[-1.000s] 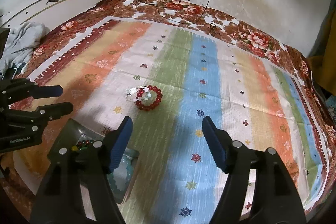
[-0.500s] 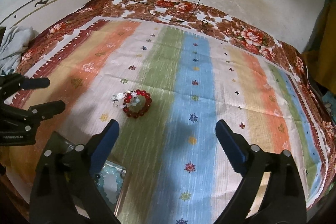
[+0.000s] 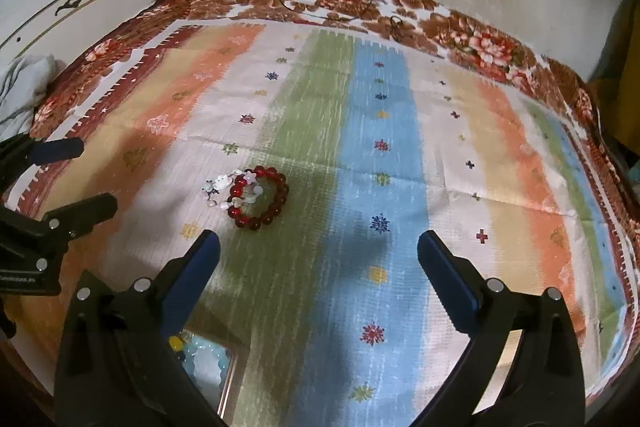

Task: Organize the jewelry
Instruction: 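Move both tools to the dark-red and white beaded bracelets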

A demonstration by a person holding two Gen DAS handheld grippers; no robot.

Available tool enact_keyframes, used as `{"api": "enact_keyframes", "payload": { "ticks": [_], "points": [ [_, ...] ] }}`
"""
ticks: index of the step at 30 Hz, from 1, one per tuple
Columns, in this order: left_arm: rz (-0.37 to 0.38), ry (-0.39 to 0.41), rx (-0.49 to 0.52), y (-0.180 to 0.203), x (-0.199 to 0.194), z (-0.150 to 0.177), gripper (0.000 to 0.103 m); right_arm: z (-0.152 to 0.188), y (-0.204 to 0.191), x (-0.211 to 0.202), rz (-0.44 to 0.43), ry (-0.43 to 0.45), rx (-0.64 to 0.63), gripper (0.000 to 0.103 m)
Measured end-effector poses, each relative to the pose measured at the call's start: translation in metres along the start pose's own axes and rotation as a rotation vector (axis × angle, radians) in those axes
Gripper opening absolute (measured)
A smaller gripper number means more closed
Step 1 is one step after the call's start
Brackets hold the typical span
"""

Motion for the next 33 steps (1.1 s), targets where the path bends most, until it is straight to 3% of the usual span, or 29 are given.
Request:
{"api": "enact_keyframes", "payload": {
  "ticks": [16,33],
  "points": [
    [-0.037,-0.084,0.004,-0.019,0.051,-0.013,0.091,-0.003,0.011,0.054,-0.108,-0.111,0.108,0.098],
    [-0.052,-0.153,0.065,-0.016,0.093,-0.011,0.091,-0.002,0.014,0.100,-0.136,-0.194,0.157,0.098]
  ]
}}
Point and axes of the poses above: each gripper's, at about its wrist camera, not at the fingertips, and x roughly the way its jaws point, y to its right, z to its underside, the point moved 9 cm from there along x, roughly the way its jaws point, and after that the axes turned 14 degrees about -x, right-handed, at the moved point
